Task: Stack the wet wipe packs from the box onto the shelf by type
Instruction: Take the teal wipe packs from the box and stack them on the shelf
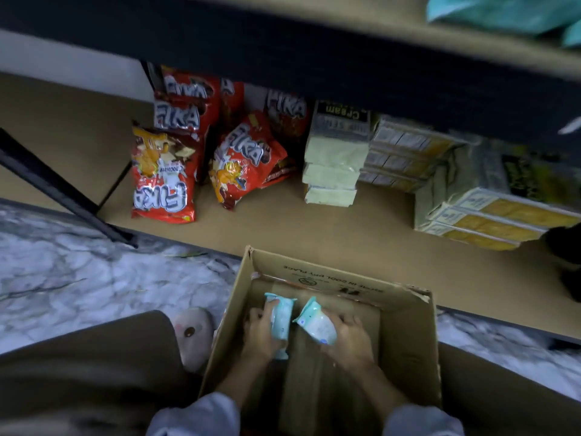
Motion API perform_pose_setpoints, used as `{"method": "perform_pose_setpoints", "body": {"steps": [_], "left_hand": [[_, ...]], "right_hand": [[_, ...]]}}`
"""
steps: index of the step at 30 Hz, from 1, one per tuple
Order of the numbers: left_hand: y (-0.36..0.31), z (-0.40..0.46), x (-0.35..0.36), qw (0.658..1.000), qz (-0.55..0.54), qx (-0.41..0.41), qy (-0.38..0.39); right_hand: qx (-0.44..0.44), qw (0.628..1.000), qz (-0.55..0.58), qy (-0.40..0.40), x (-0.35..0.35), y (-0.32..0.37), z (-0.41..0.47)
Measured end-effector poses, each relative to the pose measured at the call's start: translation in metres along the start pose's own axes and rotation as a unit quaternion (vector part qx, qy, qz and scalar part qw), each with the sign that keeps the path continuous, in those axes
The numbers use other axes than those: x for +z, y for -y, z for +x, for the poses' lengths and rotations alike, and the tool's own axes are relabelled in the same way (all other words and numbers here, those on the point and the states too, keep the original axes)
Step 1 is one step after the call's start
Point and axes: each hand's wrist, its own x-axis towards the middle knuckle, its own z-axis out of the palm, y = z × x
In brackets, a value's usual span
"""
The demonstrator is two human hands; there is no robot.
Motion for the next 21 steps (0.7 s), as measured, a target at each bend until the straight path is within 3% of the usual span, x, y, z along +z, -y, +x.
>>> {"method": "perform_pose_setpoints", "body": {"steps": [3,6,11,16,21], "left_hand": [[-0.031,-0.029,-0.021,0.999,-0.012,0.033,-0.019],[-0.065,-0.06,-0.05,0.995,-0.028,0.084,-0.055],[-0.122,-0.114,-0.101,0.973,-0.058,0.189,-0.122],[-0.174,-0.176,-0.144,0.926,-0.094,0.318,-0.178],[-0.216,-0.228,-0.186,0.863,-0.092,0.438,-0.233]], "right_hand": [[-0.01,0.999,0.013,-0.051,-0.034,0.008,-0.033],[-0.028,0.979,0.061,-0.192,-0.071,0.012,-0.06],[-0.045,0.95,0.099,-0.294,-0.145,0.022,-0.114],[-0.091,0.896,0.146,-0.409,-0.212,0.031,-0.17],[-0.142,0.808,0.155,-0.551,-0.274,0.038,-0.21]]}}
